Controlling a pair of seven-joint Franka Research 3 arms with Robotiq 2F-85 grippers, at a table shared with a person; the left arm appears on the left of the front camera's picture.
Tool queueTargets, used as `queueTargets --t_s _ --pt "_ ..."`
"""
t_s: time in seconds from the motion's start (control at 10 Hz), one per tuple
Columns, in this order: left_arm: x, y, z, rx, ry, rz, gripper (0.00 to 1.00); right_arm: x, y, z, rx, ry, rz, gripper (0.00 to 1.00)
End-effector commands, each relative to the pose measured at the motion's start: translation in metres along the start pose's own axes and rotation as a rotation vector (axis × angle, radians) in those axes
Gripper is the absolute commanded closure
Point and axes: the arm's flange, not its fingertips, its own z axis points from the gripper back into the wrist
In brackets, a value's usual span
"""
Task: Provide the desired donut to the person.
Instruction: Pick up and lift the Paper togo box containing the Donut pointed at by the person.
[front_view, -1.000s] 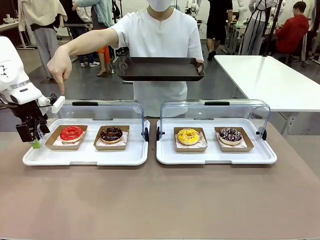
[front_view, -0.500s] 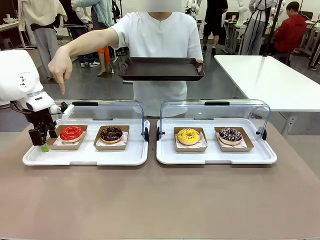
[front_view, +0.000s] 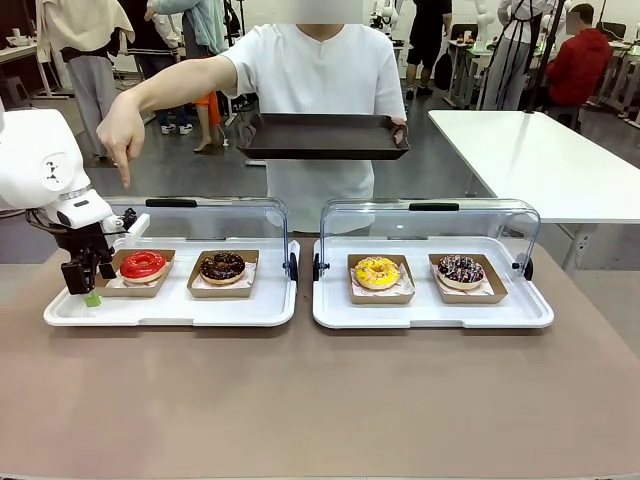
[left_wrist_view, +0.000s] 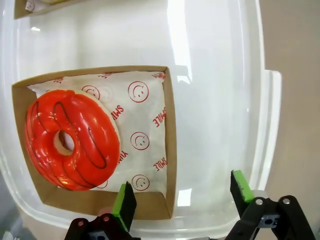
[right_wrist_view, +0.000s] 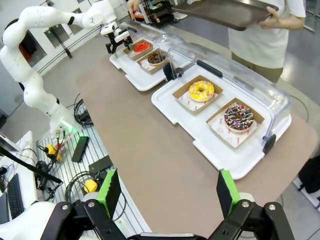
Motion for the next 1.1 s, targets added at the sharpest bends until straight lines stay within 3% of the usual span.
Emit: queueTargets --t_s 0.0,0.7,0.8,0.9,1.0 --pt "0.000 0.009 -0.004 0.034 0.035 0.029 0.00 0.000 0.000 0.000 0.008 -0.012 0.009 0.00" --pt "-0.002 0.003 -0.006 0.036 0.035 0.000 0.00 0.000 0.000 0.000 0.008 -0.012 0.009 0.00" --pt "-0.002 0.002 -0.005 0.039 0.035 -0.006 0.03 0.000 0.000 0.000 0.008 -0.012 0.009 0.00" --pt "-0.002 0.000 -0.005 0.048 0.040 -0.016 0.53 0.000 0.000 0.000 0.008 -0.012 0.009 0.00" --pt "-0.002 -0.001 -0.005 0.051 0.044 -0.025 0.58 0.000 0.000 0.000 0.008 -0.012 0.009 0.00"
